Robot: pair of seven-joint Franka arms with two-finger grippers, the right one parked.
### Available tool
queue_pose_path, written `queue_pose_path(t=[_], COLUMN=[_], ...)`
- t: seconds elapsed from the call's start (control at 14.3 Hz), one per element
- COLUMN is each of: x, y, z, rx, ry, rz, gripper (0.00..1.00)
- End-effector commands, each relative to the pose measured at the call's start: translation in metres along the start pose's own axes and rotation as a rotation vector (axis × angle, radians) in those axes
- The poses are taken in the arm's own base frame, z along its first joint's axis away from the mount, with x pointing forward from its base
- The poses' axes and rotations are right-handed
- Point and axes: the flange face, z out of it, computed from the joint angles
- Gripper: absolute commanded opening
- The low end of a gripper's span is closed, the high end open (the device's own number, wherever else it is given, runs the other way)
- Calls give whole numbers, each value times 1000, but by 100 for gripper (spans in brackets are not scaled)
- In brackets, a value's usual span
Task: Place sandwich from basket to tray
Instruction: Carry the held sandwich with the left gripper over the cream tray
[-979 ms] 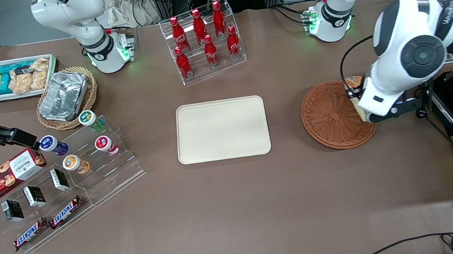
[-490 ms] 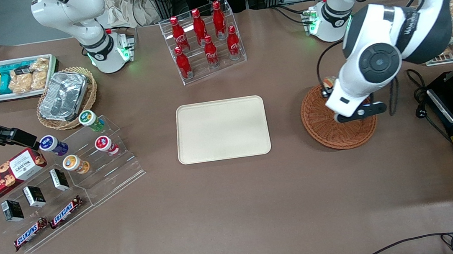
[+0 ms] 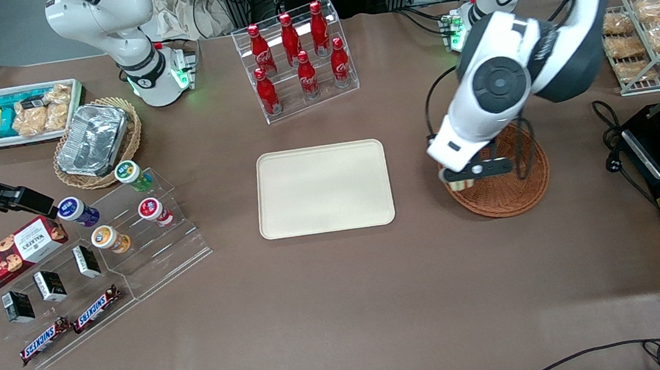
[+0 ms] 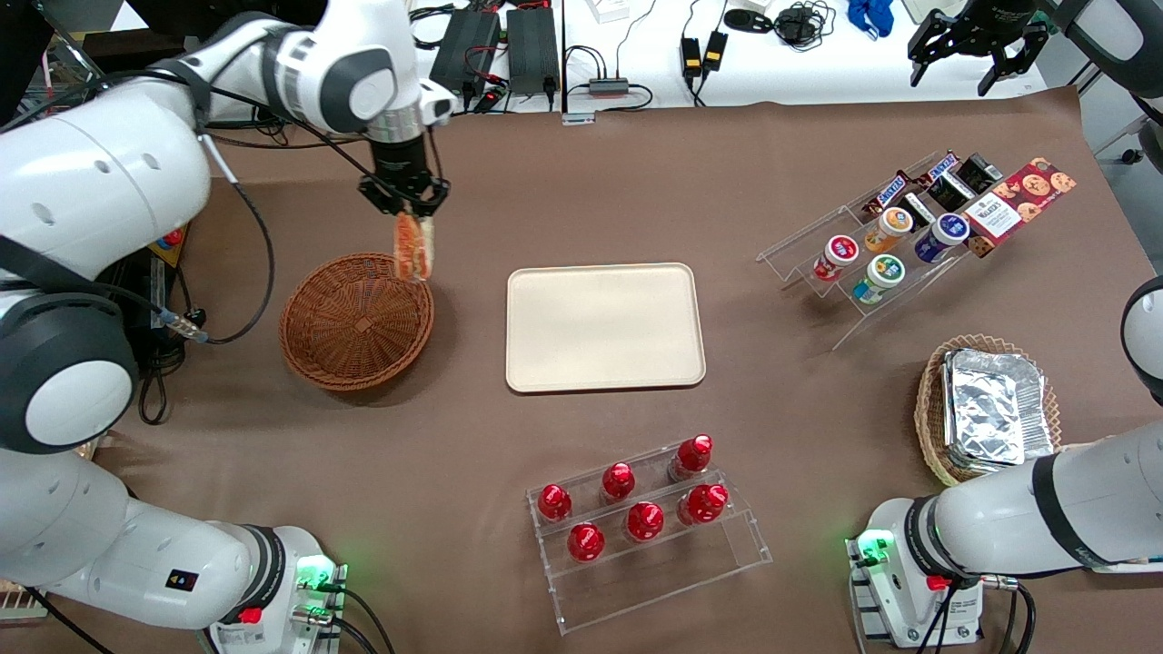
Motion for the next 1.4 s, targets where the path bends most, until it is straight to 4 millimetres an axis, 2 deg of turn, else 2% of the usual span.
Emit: queue_pose_path(t=[0.0, 0.14, 0.28, 0.42, 0.56, 0.77, 0.91, 1.33], x=[0, -4, -4, 4, 14, 12, -1, 0], y=[39, 69, 95, 106, 113, 126, 148, 152], z=[10, 28, 62, 95, 119, 136, 149, 177], rx=[-79, -115, -118, -130, -146, -150, -152, -122], ry=[8, 11, 15, 22, 34, 34, 31, 6], rz=[28, 55, 80, 82, 74, 66, 88, 70], gripper=[0, 0, 0, 0, 0, 0, 0, 0])
